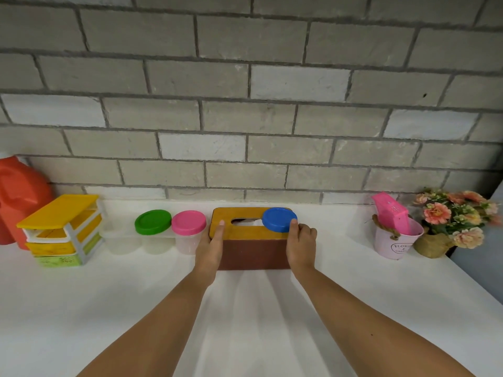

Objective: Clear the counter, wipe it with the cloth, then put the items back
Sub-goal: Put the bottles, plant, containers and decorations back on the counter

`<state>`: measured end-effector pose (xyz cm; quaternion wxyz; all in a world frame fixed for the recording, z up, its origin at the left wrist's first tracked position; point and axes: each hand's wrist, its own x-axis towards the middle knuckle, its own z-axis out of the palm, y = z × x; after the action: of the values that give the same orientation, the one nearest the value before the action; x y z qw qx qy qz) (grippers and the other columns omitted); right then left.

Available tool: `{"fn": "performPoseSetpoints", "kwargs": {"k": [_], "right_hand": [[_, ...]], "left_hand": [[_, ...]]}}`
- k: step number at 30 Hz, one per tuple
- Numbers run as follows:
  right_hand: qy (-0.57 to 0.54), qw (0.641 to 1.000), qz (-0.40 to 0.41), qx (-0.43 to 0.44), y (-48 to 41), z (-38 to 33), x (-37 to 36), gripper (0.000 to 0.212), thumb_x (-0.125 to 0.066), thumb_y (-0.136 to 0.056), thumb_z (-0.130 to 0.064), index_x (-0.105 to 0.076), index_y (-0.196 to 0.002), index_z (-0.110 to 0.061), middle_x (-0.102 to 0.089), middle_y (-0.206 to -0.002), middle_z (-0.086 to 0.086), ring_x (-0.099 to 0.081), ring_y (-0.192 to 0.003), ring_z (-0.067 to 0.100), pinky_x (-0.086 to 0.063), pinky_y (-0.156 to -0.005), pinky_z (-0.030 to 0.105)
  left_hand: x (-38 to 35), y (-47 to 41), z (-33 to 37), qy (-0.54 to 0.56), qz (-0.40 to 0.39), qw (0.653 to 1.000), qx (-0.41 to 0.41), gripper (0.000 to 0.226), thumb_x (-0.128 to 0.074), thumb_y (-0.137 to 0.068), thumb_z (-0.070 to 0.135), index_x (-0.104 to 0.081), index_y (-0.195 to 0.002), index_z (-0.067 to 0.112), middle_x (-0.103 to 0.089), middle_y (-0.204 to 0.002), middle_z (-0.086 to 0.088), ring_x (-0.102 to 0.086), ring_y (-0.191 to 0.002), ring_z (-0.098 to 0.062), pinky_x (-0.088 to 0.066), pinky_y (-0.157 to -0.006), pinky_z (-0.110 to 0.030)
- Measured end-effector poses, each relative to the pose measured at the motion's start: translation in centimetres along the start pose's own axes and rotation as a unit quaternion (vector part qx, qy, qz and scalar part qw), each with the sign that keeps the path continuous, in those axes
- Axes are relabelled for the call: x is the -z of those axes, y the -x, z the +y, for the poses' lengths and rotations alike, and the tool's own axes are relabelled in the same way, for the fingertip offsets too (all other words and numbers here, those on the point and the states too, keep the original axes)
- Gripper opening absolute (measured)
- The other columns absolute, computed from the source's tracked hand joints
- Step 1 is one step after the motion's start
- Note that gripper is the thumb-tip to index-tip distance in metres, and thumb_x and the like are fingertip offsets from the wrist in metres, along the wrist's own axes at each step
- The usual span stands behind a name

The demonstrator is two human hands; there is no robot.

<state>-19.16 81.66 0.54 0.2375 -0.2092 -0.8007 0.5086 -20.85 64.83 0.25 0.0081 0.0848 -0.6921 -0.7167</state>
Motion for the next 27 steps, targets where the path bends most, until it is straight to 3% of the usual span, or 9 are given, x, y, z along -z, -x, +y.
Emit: {"fn": "performPoseSetpoints", "kwargs": {"k": [11,15,18,20,24,27], "right_hand": [[0.063,0.997,-0.030,0.023,-0.2,0.0,0.3,0.043,-0.035,-0.100,-0.033,-0.049,-0.121,0.002,-0.043,-0.124,0.017,-0.045,-0.088,0.018,-0.035,-0.077,0.023],[0.084,0.995,-0.049,0.036,-0.6,-0.4,0.5,0.053,-0.050,-0.094,-0.036,-0.039,-0.134,-0.004,-0.038,-0.132,0.015,-0.052,-0.108,0.028,-0.042,-0.085,0.031],[0.102,0.990,-0.062,0.079,-0.9,-0.8,0.6,0.070,-0.066,-0.084,-0.038,-0.033,-0.139,-0.011,-0.036,-0.130,0.014,-0.048,-0.115,0.029,-0.045,-0.088,0.032],[0.118,0.984,-0.088,0.099,-1.4,-0.9,0.5,0.080,-0.073,-0.077,-0.040,-0.030,-0.141,-0.015,-0.036,-0.130,0.014,-0.045,-0.118,0.029,-0.045,-0.091,0.034],[0.140,0.975,-0.148,0.093,-2.8,-0.9,0.5,0.098,-0.078,-0.069,-0.045,-0.021,-0.146,-0.023,-0.034,-0.135,0.012,-0.039,-0.126,0.028,-0.040,-0.099,0.039],[0.152,0.969,-0.164,0.102,-3.7,-0.8,0.3,0.098,-0.077,-0.070,-0.045,-0.020,-0.147,-0.022,-0.038,-0.135,0.013,-0.040,-0.126,0.029,-0.041,-0.100,0.041]], "left_hand": [[0.1,-0.2,0.2,-0.026,-0.002,1.000,-0.010,0.057,-0.035,-0.096,0.048,-0.028,-0.144,0.019,-0.041,-0.142,-0.007,-0.039,-0.130,-0.027,-0.032,-0.105,-0.038],[-0.3,1.0,1.1,-0.107,0.037,0.987,-0.117,0.050,-0.041,-0.098,0.036,-0.033,-0.141,0.011,-0.042,-0.138,-0.006,-0.039,-0.129,-0.023,-0.030,-0.098,-0.026],[-1.0,1.6,2.0,-0.161,0.072,0.962,-0.207,0.048,-0.043,-0.098,0.032,-0.036,-0.140,0.011,-0.039,-0.140,-0.006,-0.036,-0.131,-0.021,-0.029,-0.107,-0.030],[-2.2,2.1,2.7,-0.166,0.047,0.958,-0.228,0.044,-0.040,-0.098,0.030,-0.039,-0.139,0.012,-0.042,-0.138,-0.005,-0.038,-0.131,-0.019,-0.028,-0.106,-0.025],[-5.2,3.6,4.2,-0.125,-0.054,0.983,-0.125,0.046,-0.029,-0.101,0.034,-0.035,-0.142,0.014,-0.040,-0.144,-0.003,-0.036,-0.133,-0.016,-0.024,-0.098,-0.018],[-6.9,3.4,4.7,-0.137,-0.092,0.983,-0.083,0.048,-0.024,-0.101,0.040,-0.037,-0.140,0.014,-0.047,-0.136,-0.005,-0.041,-0.129,-0.019,-0.029,-0.091,-0.019]]}}
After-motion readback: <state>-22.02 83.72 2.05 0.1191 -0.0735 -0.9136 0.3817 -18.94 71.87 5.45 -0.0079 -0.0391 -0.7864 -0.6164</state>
